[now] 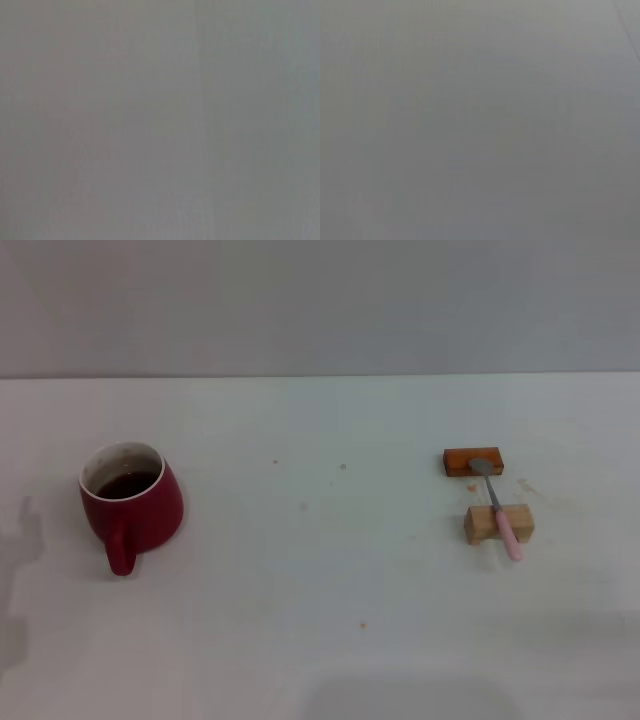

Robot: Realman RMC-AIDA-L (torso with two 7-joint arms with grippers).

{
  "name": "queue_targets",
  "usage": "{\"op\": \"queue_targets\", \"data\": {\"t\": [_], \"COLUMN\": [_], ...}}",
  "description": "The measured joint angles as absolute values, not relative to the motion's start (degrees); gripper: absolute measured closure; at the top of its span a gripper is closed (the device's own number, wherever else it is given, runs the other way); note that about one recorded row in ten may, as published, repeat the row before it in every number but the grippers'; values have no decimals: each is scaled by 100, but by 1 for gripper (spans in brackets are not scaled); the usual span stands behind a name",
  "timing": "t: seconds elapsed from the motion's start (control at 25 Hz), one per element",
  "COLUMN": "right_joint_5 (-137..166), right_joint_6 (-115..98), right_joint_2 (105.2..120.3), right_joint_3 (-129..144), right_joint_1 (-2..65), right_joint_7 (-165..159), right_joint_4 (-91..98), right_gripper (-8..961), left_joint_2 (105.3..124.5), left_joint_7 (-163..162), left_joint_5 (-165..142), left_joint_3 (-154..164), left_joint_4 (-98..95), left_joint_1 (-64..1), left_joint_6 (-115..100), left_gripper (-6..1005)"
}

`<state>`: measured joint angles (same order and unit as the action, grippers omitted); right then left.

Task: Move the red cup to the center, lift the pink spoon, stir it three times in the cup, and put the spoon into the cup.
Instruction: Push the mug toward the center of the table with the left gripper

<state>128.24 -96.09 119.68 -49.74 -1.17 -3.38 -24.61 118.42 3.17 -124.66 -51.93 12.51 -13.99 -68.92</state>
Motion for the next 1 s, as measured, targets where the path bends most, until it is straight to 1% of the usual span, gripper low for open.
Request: {"op": "queue_targets", "data": {"t": [0.32, 0.44, 0.6, 1.0], "right_joint_5": [12823, 12823, 12823, 12824], "right_joint_6": [-9668, -9672, -9683, -9686], "right_joint_2": [11970, 11971, 11971, 11966], "right_joint_3": [-4955, -4917, -4896, -4893], "right_joint_1": [-138, -146, -150, -150], "right_joint_7": [-341, -342, -343, -343], "right_joint_4": [-2461, -2461, -2439, -2423], "right_gripper": [279, 279, 279, 280], "left_joint_2": [11863, 11871, 11873, 11867], "left_joint_7": [1089, 1134, 1137, 1140], "left_joint_5": [-12498, -12502, -12504, -12507], "left_joint_3": [-5122, -5112, -5108, -5027], "left_joint_4": [1294, 1292, 1276, 1269], "left_joint_1": [-1542, -1565, -1588, -1607], "left_joint_6": [-6633, -6549, -6495, -6404], "left_gripper": [676, 910, 1001, 1001]}}
